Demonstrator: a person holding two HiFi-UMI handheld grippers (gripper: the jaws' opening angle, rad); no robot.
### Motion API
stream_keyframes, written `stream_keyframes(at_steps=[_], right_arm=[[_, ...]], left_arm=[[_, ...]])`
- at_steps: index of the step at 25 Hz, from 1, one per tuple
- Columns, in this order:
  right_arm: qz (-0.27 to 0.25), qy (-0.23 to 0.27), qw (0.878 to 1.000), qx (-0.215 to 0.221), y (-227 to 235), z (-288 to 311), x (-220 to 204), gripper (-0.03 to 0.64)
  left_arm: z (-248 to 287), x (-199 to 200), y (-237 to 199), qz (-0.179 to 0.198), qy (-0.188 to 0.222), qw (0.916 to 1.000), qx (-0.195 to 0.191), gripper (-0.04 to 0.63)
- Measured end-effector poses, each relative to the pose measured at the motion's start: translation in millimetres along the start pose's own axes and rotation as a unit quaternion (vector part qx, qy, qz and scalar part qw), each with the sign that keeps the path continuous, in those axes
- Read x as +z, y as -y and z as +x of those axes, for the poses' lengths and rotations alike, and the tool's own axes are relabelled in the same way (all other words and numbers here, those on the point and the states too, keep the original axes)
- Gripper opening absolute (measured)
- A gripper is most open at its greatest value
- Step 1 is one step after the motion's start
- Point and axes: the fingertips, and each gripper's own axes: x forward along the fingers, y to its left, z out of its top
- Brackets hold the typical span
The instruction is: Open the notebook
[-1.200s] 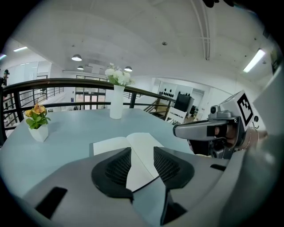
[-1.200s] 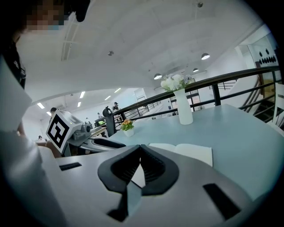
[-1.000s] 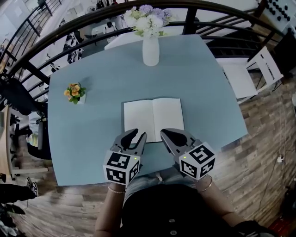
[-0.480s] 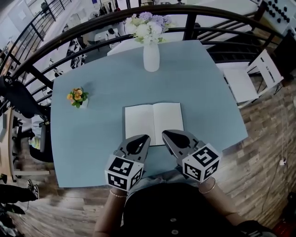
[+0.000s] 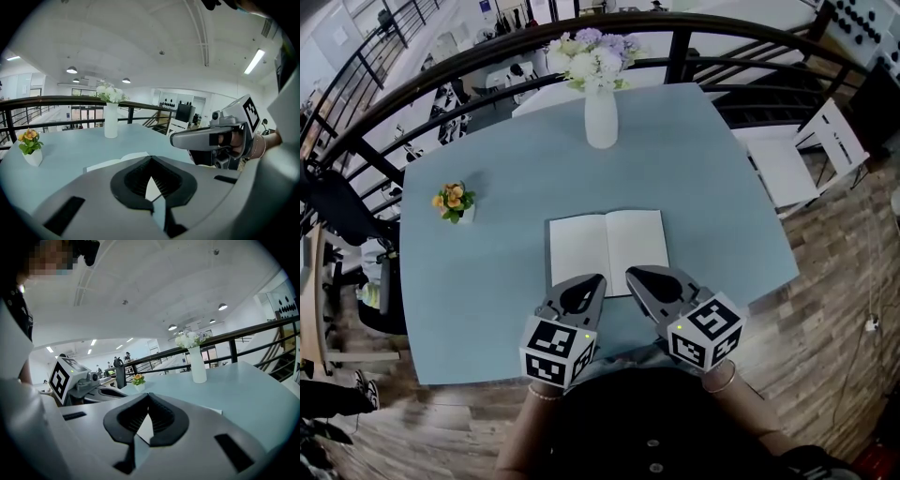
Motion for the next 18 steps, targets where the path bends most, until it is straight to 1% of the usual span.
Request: stream_keyframes(at_steps=[3,7,11,13,18], right_arm=[[-0.001,-0.003,1.0,-0.001,0.7,0.5,-1.4,0.008],[-0.001,-0.008,1.0,-0.001,-0.2,1.6,-4.9,0.008],[0.002,-0.02,1.0,0.001,-1.5,4.1,-12.2,0.008],[0.006,-0.025,1.0,0.003,-1.9,6.5,-16.5,0.008],[0.016,-0.036,0.999,0.002,-1.6,9.8,-26.6,0.008]], left_arm=[[2.1,-1.3,3.2,-0.014,-0.001,0.9999,-0.008,0.017],[3.9,-8.7,3.1,-0.023,-0.007,0.9996,-0.012,0.017],[1.6,-7.2,5.6,-0.035,0.004,0.9992,-0.019,0.017],[1.1,-9.8,6.2,-0.031,-0.004,0.9993,-0.019,0.017],[3.3,-19.9,2.5,-0.006,-0.019,0.9998,-0.005,0.015]])
